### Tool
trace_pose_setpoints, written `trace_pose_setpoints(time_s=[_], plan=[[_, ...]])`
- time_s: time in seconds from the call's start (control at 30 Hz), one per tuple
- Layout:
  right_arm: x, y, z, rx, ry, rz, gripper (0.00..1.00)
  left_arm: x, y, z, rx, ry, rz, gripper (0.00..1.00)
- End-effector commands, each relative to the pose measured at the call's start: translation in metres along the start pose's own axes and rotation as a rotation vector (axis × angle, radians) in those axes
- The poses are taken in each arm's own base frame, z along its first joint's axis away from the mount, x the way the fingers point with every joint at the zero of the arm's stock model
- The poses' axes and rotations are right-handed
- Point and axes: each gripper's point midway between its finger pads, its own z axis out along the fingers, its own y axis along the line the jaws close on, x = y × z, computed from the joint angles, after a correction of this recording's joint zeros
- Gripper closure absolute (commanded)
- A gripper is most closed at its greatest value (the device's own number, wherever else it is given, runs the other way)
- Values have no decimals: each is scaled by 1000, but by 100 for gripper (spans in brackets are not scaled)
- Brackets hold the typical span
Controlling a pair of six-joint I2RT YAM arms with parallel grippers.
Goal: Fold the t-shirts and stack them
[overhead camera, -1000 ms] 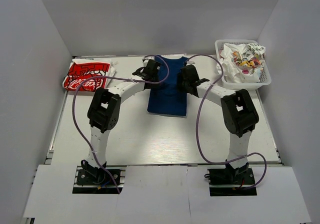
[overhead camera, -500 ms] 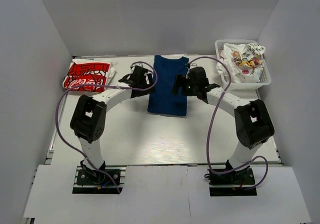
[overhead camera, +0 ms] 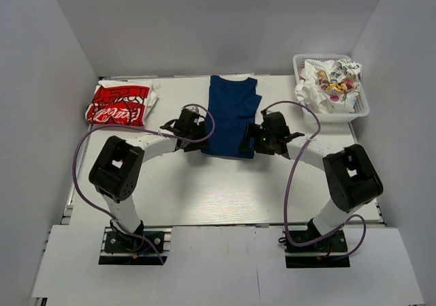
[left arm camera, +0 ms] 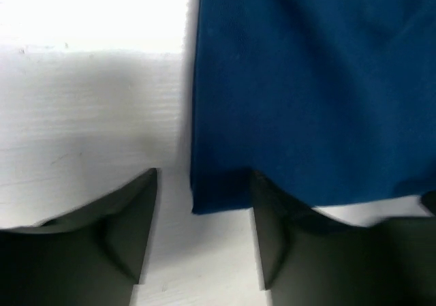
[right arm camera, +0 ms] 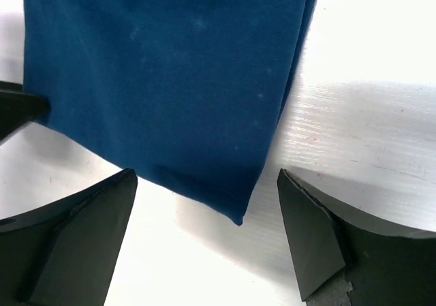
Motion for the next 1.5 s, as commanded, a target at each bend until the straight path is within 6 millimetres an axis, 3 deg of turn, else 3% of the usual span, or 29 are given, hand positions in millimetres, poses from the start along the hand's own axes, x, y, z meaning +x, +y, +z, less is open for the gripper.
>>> trace_pose_setpoints(time_s=[0.0, 0.17, 0.37, 0.5, 0.57, 0.7, 0.77, 0.8, 0.87, 0.9, 0.97, 1.0, 1.07, 1.2, 1.33, 1.43, 1.47], plan=[[-3, -2, 8, 0, -7, 29, 13, -13, -10, 2, 53, -52, -11, 39], [4, -8, 15, 14, 13, 47, 28, -4, 1, 9, 10, -31, -11, 46], [13, -14, 19, 32, 37, 69, 52, 9, -7, 13, 61, 2, -3, 52], [16, -17, 19, 35, 49, 81, 70, 17, -8, 15, 83, 29, 6, 70], [15, -14, 17, 21, 46, 76, 76, 18, -14, 14, 114, 37, 7, 100], [18, -6, 7, -5, 58, 59, 100, 26, -14, 4, 143, 53, 29, 100], [23, -8, 1, 1, 61, 57, 100, 26, -18, -16, 192, 14, 33, 100], [26, -3, -13, -6, 62, 44, 100, 28, -22, -25, 218, 2, 42, 100], [47, -12, -23, 10, 104, 52, 100, 42, -25, -39, 269, 5, 56, 100], [52, -9, -38, -1, 100, 43, 100, 33, -34, -57, 317, -42, 63, 100], [56, 0, -61, -30, 93, 27, 100, 50, -42, -73, 384, -14, 85, 100], [64, 2, -67, -30, 117, 22, 100, 43, -50, -90, 428, -48, 93, 100], [65, 9, -85, -54, 112, -3, 100, 53, -59, -107, 489, -42, 107, 100], [46, 27, -121, -90, 54, -74, 100, 40, -70, -142, 557, -131, 127, 100], [26, 48, -133, -163, 24, -114, 100, 22, -82, -164, 603, -201, 138, 100], [11, 55, -134, -164, 17, -134, 100, 6, -85, -170, 591, -256, 131, 100], [-5, 62, -137, -159, -10, -147, 100, -1, -88, -173, 590, -277, 130, 100]])
